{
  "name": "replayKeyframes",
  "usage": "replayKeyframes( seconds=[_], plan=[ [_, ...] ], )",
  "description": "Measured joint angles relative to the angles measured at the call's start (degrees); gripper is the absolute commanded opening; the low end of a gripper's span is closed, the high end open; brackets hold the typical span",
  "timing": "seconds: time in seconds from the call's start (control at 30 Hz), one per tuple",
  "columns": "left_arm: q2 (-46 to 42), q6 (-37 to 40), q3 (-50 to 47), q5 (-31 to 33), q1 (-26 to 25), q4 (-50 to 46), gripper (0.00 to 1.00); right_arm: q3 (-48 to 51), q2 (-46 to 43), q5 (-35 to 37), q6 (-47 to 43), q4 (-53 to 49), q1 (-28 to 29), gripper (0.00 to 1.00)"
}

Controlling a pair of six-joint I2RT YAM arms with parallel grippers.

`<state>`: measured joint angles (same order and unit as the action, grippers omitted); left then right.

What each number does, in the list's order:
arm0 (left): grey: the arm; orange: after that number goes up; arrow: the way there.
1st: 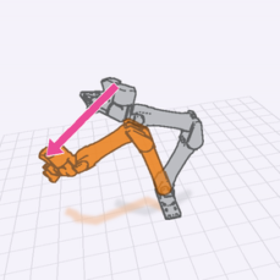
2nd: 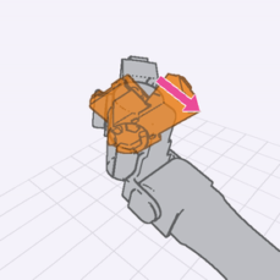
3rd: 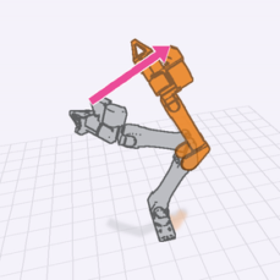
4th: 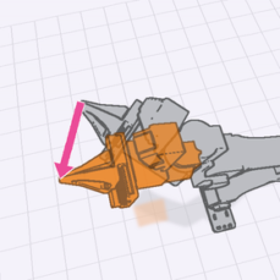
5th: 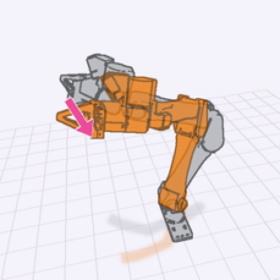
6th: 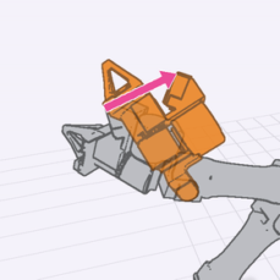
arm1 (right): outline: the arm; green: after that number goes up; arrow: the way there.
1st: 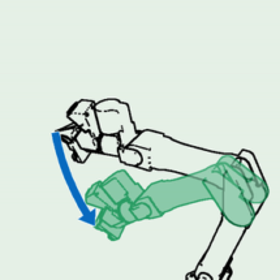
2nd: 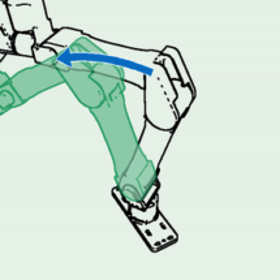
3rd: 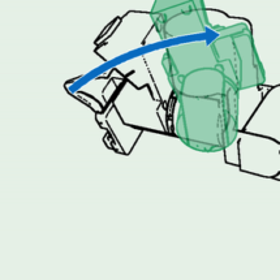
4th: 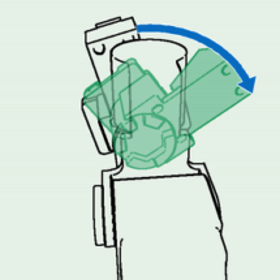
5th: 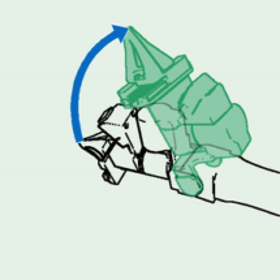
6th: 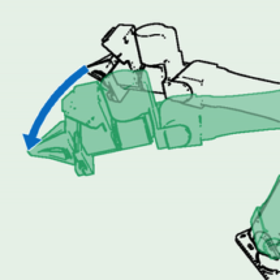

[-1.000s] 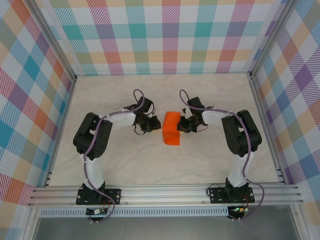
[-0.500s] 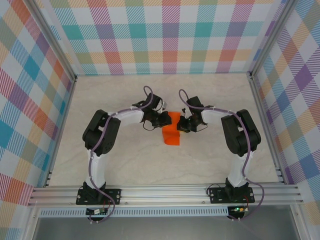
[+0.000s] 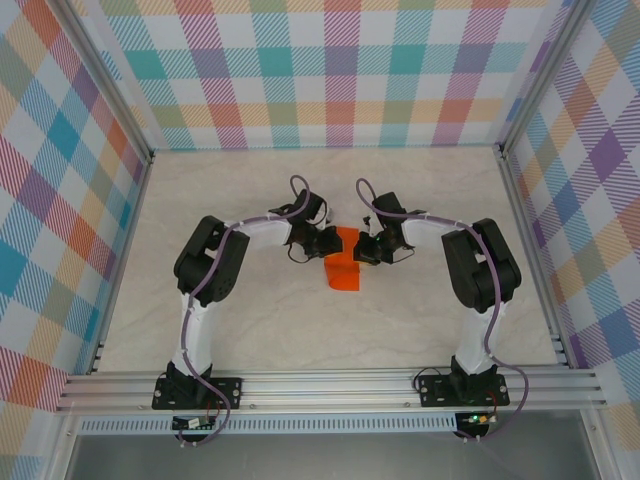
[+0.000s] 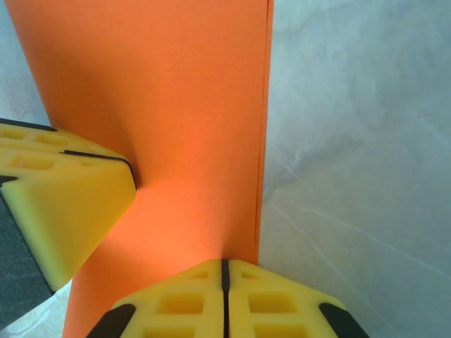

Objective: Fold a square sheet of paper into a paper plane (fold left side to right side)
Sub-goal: First fold the square sheet of paper in half at the center of the table.

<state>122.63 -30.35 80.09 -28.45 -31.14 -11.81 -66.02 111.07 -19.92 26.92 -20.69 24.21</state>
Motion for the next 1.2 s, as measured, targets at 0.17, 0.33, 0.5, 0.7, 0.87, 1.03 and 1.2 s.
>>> replayKeyframes(
  seconds=[0.17, 0.33, 0.5, 0.7, 0.87, 1.03, 1.2],
  plan=[
    [-1.25, 0.42, -2.16, -0.61, 1.66, 0.83, 0.11, 0.0, 0.02, 0.0, -0.46, 0.15, 0.2, 0.07],
    [-2.62, 1.64, -3.52, -0.5, 4.24, -0.66, 0.11, 0.0, 0.07, -0.02, -0.46, 0.17, 0.22, 0.07],
    [-3.13, 2.58, -3.74, -0.26, 5.42, -1.95, 0.12, 0.0, 0.07, -0.04, -0.48, 0.17, 0.22, 0.07],
    [-4.07, 2.82, -3.87, -0.24, 5.79, -2.8, 0.12, -0.11, 0.11, -0.07, -0.48, 0.07, 0.24, 0.07],
    [-6.78, 2.54, -3.89, -1.33, 5.79, -1.18, 0.11, -0.11, 0.11, -0.07, -0.48, 0.04, 0.24, 0.07],
    [-6.71, 1.55, -3.08, -3.39, 5.29, 1.55, 0.1, -0.17, 0.11, -0.07, -0.48, 0.02, 0.24, 0.07],
    [-1.92, 1.25, 0.39, -5.05, 4.66, 2.12, 0.1, -0.22, 0.11, -0.04, -0.48, -0.07, 0.24, 0.07]
  ],
)
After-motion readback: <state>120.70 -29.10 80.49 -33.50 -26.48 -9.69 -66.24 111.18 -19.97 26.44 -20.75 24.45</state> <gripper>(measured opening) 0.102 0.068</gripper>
